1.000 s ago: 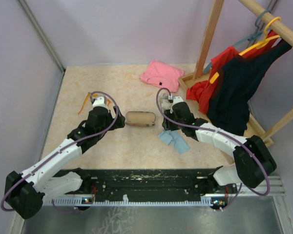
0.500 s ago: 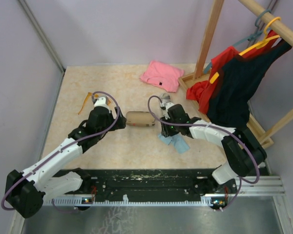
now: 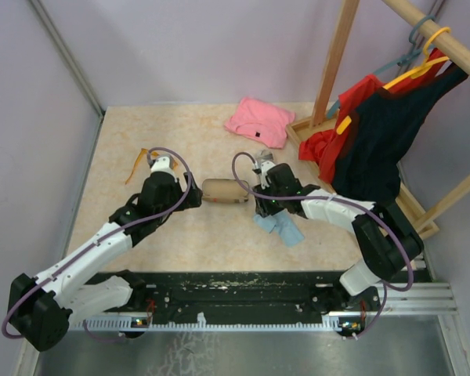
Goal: Organize the sunglasses
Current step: Adjust the glasses cleaning cloth at the center of the board.
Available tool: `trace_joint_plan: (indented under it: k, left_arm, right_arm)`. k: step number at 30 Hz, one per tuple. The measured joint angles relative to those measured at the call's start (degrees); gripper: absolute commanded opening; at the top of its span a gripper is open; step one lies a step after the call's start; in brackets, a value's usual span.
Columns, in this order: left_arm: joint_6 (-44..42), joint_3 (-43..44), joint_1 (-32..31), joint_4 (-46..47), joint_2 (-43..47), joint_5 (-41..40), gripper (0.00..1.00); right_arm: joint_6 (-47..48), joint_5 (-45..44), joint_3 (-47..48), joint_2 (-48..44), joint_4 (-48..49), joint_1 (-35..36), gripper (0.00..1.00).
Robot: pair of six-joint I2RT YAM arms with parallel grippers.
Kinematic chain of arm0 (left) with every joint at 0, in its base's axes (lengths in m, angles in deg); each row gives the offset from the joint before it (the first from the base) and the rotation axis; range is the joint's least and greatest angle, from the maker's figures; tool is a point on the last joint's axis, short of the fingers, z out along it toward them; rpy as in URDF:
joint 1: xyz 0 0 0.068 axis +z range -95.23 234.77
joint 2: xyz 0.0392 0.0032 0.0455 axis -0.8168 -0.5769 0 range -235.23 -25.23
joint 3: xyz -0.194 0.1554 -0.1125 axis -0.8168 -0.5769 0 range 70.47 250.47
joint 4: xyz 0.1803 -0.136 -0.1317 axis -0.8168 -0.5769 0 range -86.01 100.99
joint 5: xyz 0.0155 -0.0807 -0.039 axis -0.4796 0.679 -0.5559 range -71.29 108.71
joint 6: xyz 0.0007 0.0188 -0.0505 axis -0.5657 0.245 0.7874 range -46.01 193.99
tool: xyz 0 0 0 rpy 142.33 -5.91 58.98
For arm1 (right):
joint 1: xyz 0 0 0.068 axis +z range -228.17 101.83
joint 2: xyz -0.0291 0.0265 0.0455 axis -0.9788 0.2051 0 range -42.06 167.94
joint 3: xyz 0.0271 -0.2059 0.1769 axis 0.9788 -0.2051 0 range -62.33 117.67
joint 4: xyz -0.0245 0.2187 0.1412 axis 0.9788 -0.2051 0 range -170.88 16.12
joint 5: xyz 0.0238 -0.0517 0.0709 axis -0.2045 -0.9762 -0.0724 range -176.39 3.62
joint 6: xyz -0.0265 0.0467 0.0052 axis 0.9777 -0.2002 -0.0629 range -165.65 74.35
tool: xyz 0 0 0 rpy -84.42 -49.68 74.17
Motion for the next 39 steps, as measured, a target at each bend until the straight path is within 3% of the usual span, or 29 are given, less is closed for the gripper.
trace_joint_plan:
  k: [14,28,39]
  left_arm:
    - [0.0,-0.5,0.0,0.2,0.0,0.3,0.98]
    - [0.0,-0.7,0.0,0.2,0.0,0.6,0.99]
    - [0.0,-0.7,0.0,0.2,0.0,0.7,0.98]
  right_arm:
    - [0.7,5.0,1.4,0.5,-2.8,0.0,0.35]
    - [-0.5,7.8,3.5,0.9,-5.4,0.8,0.22]
    - [-1.0,3.7,5.7,3.8,-7.4,4.7,0.13]
